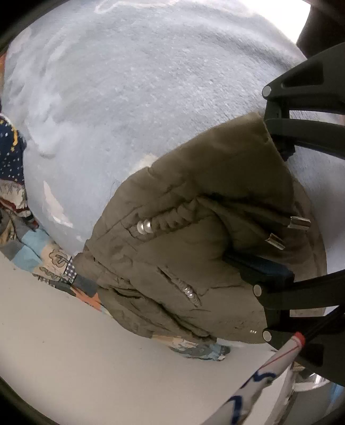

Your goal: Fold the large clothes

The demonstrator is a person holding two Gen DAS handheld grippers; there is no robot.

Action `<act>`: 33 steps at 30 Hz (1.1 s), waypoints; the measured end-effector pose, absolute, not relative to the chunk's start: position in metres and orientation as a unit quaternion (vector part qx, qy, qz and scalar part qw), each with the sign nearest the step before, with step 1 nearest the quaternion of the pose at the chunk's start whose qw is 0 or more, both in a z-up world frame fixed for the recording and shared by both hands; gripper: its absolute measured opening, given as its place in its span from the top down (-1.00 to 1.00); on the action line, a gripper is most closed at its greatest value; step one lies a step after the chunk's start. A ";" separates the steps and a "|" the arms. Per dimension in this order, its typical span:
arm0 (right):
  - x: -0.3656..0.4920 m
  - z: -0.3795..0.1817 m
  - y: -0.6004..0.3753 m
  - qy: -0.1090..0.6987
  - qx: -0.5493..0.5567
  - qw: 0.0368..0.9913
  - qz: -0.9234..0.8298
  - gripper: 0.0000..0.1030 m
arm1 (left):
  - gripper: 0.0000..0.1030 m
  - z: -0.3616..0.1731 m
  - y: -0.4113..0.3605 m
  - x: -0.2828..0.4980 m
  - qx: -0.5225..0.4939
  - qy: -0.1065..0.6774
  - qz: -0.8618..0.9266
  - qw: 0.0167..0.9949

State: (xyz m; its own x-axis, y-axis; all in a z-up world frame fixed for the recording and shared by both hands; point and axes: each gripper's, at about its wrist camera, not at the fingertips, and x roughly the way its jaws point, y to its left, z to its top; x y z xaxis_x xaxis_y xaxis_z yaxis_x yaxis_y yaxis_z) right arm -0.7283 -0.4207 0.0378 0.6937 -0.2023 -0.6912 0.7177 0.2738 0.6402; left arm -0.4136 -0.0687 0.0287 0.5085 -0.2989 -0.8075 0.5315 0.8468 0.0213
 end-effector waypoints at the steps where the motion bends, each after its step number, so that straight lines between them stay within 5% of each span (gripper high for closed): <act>1: -0.728 0.038 -0.422 0.251 0.522 0.758 -0.301 -0.21 | -0.88 0.029 -0.069 -0.414 0.138 0.432 -0.240 0.858; 10: -0.725 0.043 -0.425 0.281 0.517 0.753 -0.295 -0.21 | -0.89 0.030 -0.071 -0.417 0.155 0.419 -0.231 0.864; 12: -0.723 0.044 -0.425 0.282 0.512 0.755 -0.299 -0.03 | -0.89 0.032 -0.073 -0.419 0.167 0.412 -0.232 0.865; 14: -0.719 0.047 -0.421 0.284 0.496 0.766 -0.293 0.40 | -0.71 0.035 -0.076 -0.424 0.183 0.399 -0.240 0.866; 18: -0.713 0.064 -0.410 0.283 0.446 0.794 -0.300 0.56 | -0.03 0.049 -0.083 -0.444 0.221 0.338 -0.245 0.882; 21: -0.708 0.079 -0.400 0.281 0.400 0.815 -0.312 0.60 | 0.23 0.054 -0.085 -0.449 0.232 0.318 -0.244 0.886; 33: -0.710 0.088 -0.394 0.276 0.379 0.826 -0.312 0.61 | 0.31 0.056 -0.083 -0.444 0.223 0.325 -0.242 0.887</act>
State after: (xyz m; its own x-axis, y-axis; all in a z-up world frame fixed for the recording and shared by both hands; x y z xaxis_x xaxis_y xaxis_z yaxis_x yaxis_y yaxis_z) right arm -0.7099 -0.3943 0.0883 0.6531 -0.3070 -0.6923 0.7250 0.5174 0.4546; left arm -0.4440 -0.0827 0.0564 0.6718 -0.2854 -0.6836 0.5743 0.7835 0.2374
